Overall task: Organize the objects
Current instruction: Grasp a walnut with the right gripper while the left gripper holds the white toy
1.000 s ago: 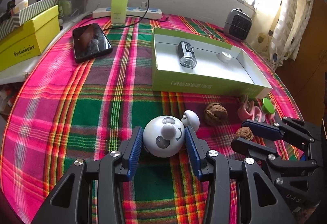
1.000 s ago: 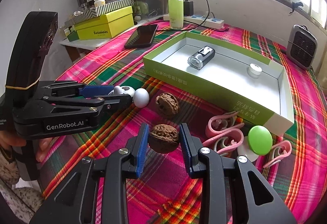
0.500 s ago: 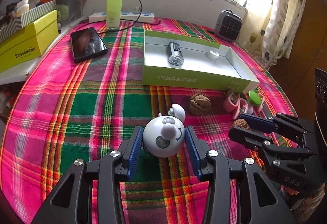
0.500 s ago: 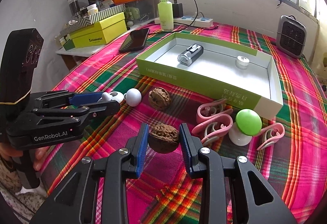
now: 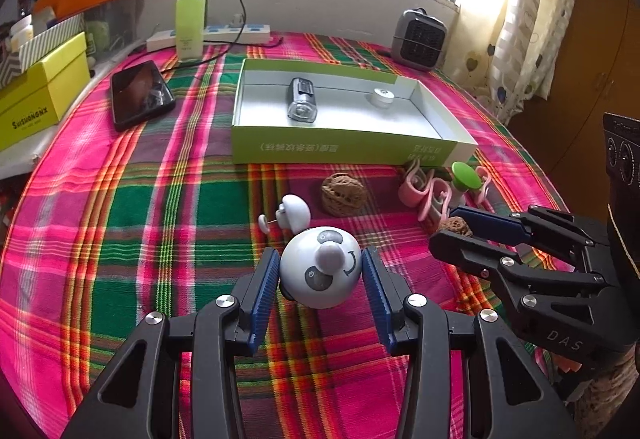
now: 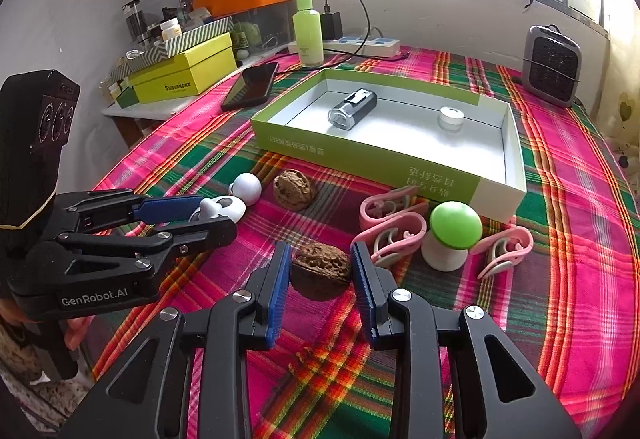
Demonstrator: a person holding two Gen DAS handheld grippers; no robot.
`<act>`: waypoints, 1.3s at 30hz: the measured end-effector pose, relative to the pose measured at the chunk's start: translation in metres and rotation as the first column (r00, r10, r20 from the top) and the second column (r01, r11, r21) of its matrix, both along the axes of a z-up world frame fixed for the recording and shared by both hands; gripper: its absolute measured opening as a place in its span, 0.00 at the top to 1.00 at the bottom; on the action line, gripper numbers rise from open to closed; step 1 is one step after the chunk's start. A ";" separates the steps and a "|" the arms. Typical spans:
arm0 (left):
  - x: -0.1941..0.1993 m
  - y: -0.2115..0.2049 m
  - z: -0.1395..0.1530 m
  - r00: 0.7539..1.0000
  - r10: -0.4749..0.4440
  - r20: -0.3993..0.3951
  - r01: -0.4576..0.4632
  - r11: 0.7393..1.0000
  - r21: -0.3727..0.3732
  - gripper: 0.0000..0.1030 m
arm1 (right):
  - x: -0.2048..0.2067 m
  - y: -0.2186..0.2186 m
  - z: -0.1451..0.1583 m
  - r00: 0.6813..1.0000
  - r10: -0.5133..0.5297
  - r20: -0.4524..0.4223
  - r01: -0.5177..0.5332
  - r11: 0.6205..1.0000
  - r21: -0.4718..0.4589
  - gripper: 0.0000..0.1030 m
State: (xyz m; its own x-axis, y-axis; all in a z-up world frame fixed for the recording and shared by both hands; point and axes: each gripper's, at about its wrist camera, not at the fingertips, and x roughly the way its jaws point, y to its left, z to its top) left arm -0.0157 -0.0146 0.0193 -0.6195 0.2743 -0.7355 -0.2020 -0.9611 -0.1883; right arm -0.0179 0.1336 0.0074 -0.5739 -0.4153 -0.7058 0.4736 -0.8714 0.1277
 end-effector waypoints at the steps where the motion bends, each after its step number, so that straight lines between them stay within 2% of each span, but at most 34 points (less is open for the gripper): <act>1: 0.000 0.001 0.001 1.000 -0.002 0.000 0.002 1.000 -0.001 0.60 | 0.000 0.001 0.000 1.000 -0.003 0.000 0.003 1.000 0.000 0.69; 20: -0.018 0.021 0.017 0.999 -0.036 -0.027 0.036 0.999 0.006 0.60 | -0.011 0.027 0.014 0.997 -0.076 -0.028 0.075 0.997 -0.031 0.69; 39: -0.067 0.041 0.032 0.997 -0.047 -0.059 0.047 0.999 -0.006 0.60 | -0.056 0.048 0.028 0.986 -0.159 -0.051 0.158 0.987 -0.023 0.69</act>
